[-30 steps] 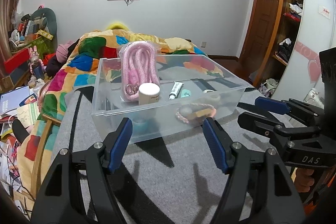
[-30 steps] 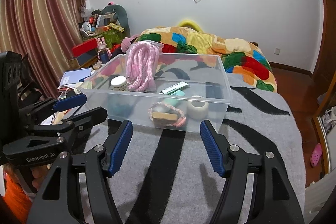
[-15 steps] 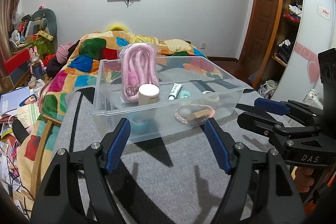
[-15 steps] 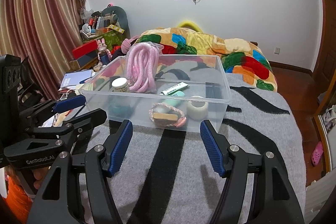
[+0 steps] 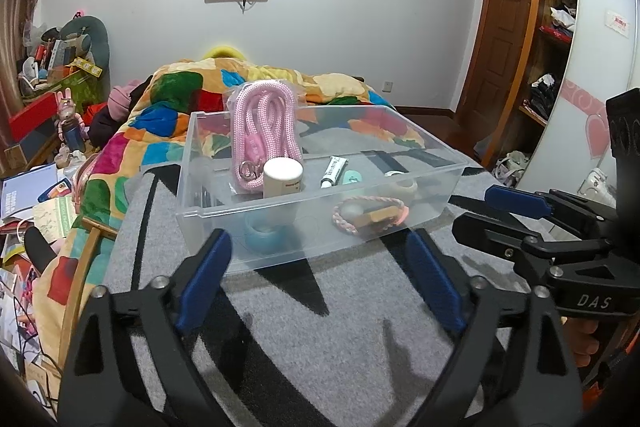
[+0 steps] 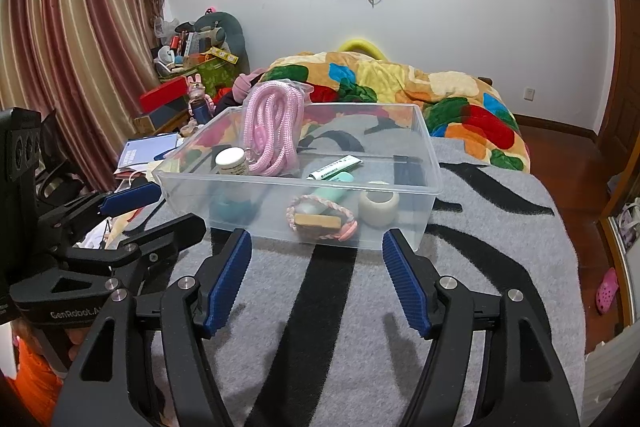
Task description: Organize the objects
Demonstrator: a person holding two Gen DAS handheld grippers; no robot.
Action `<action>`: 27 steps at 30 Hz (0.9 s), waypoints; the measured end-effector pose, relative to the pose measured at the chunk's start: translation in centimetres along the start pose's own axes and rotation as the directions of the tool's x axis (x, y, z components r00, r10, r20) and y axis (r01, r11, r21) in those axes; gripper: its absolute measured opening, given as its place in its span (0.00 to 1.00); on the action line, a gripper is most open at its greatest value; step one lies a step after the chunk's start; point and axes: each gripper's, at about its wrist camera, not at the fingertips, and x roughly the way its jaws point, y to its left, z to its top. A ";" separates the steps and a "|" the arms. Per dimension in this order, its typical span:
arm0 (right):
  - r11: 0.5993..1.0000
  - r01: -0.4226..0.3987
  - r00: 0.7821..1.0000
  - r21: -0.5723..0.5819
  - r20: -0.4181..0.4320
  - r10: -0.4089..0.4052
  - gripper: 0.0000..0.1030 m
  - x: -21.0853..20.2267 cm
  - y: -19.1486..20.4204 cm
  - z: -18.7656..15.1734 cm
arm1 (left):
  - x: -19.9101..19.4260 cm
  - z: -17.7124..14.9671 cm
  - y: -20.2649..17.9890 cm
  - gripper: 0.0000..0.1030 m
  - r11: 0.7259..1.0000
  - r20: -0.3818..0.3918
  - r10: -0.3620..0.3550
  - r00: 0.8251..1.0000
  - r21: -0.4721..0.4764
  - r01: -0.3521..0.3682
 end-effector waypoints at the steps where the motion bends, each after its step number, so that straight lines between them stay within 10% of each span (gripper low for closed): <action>1: 1.000 0.000 1.000 0.000 0.000 0.000 0.64 0.0 0.0 0.0 | -0.1 0.0 0.0 0.90 1.000 0.002 0.000 1.000 0.000 0.000; 27: 1.000 -0.005 1.000 0.020 0.000 0.005 0.65 -0.2 -0.3 -0.2 | -0.4 -0.3 -0.6 0.97 1.000 0.013 0.010 1.000 0.025 -0.010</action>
